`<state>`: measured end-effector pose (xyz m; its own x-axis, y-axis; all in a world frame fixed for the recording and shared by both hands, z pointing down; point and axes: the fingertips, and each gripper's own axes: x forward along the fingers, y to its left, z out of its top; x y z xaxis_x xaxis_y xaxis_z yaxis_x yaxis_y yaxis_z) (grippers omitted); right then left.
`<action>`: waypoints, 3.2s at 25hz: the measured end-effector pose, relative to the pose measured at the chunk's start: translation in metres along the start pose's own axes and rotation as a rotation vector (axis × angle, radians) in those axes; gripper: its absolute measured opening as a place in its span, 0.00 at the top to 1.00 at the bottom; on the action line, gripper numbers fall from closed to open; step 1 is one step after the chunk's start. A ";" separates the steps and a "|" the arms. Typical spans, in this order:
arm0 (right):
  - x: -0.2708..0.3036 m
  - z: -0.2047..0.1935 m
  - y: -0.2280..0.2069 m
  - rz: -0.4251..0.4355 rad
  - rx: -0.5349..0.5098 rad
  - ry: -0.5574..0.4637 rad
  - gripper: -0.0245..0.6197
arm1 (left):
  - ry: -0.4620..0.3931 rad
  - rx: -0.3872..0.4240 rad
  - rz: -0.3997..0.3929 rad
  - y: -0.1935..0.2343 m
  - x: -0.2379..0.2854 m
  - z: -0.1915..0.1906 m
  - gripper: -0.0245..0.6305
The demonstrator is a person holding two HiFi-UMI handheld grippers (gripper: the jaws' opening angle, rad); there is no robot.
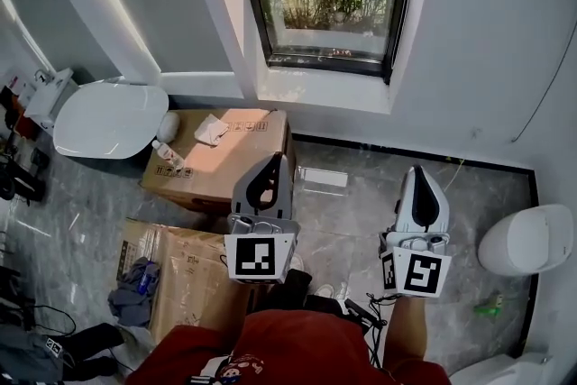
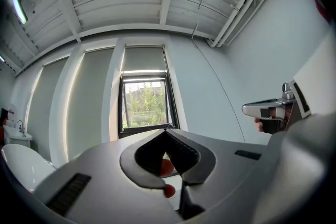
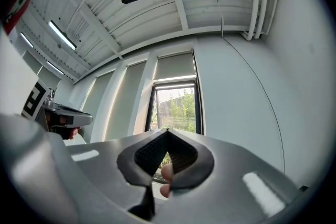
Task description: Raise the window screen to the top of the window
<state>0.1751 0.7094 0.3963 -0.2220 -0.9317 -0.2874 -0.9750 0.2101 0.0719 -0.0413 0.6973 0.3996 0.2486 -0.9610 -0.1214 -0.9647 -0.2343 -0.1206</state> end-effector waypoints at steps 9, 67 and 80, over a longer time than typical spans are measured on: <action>0.031 -0.009 -0.011 -0.006 -0.014 -0.009 0.95 | -0.020 -0.009 0.000 0.004 0.032 -0.006 0.96; 0.429 -0.118 -0.060 -0.062 -0.072 -0.003 0.95 | -0.081 -0.068 -0.025 0.147 0.425 -0.064 0.96; 0.534 -0.151 -0.137 -0.057 -0.040 -0.004 0.95 | -0.060 -0.038 -0.012 0.127 0.553 -0.066 0.96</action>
<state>0.1911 0.1382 0.3774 -0.1658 -0.9406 -0.2963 -0.9851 0.1442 0.0936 -0.0320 0.1261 0.3817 0.2640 -0.9477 -0.1794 -0.9639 -0.2523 -0.0854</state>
